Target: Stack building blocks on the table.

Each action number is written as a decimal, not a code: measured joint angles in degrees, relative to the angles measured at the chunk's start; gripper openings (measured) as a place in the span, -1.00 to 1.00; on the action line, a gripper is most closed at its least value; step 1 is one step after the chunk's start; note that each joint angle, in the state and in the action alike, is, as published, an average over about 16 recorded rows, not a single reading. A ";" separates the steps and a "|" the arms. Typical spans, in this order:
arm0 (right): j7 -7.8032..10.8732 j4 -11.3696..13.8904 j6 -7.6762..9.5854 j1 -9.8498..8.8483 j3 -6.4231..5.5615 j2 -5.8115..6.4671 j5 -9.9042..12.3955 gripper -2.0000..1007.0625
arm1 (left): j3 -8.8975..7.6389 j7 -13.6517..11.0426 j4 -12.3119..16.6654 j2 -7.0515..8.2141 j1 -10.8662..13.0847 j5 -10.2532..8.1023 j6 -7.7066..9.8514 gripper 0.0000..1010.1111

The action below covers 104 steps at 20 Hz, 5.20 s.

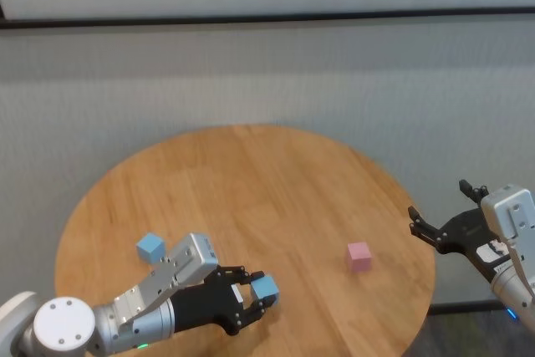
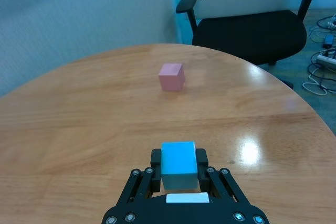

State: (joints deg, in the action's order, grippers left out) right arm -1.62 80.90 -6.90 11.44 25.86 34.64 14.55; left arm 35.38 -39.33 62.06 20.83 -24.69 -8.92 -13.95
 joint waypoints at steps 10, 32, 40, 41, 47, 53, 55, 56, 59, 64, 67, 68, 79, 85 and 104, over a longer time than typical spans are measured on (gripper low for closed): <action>0.00 0.00 0.00 0.00 0.00 0.00 0.00 1.00 | 0.20 -0.09 -0.71 -0.08 -0.24 0.36 0.04 -0.20; 0.00 0.00 0.00 0.00 0.00 0.00 0.00 0.99 | 0.12 0.27 -1.38 0.00 -0.61 0.97 0.01 0.22; 0.00 0.00 0.00 0.00 0.00 0.00 0.00 0.99 | -1.64 0.86 1.95 1.00 0.15 -0.58 0.57 0.71; 0.00 0.00 0.00 0.00 0.00 0.00 0.00 0.99 | -1.95 0.97 2.44 1.17 0.25 -0.86 0.66 0.76; 0.00 0.00 0.00 0.00 0.00 0.00 0.00 1.00 | -4.00 1.72 4.97 2.33 0.61 -2.53 1.19 0.94; 0.00 0.00 0.00 0.00 0.00 0.00 0.00 1.00 | -5.45 2.16 5.31 3.33 0.39 -3.23 1.16 0.98; 0.00 0.00 0.00 0.00 0.00 0.00 0.00 1.00 | -5.73 2.20 5.10 3.59 0.27 -3.27 1.05 0.98; 0.01 0.00 -0.02 -0.01 -0.01 0.00 0.00 1.00 | -5.85 2.21 4.98 3.70 0.22 -3.27 0.99 0.98; 0.08 0.10 -0.20 -0.08 -0.19 0.07 -0.01 1.00 | -6.09 2.18 4.63 3.99 0.09 -3.24 0.79 0.98; 0.73 0.94 -0.05 -0.37 -1.06 0.75 0.04 1.00 | -6.18 2.01 4.33 4.25 0.00 -3.10 0.48 0.98; 2.05 1.82 0.37 -0.60 -1.89 1.42 0.63 1.00 | -6.15 2.01 4.32 4.27 0.00 -3.05 0.43 0.98; 2.72 2.16 0.51 -0.68 -2.20 1.67 0.98 1.00 | -6.14 2.01 4.31 4.25 0.00 -3.05 0.43 0.98; 14.65 6.26 0.44 -1.48 -5.25 4.42 7.68 1.00 | -6.08 2.10 4.26 4.13 -0.02 -3.06 0.47 0.98; 19.23 7.19 0.63 -1.99 -5.52 5.44 9.15 1.00 | -6.06 2.13 4.22 4.10 -0.03 -3.08 0.50 0.98; 22.28 5.63 7.12 -2.73 -4.52 5.11 5.33 1.00 | -6.04 2.13 4.19 4.05 -0.04 -3.09 0.55 0.98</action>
State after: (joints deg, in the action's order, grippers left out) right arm 20.66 86.53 0.21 8.71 21.35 39.75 19.88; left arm 29.34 -37.20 66.25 24.88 -24.73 -12.00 -13.41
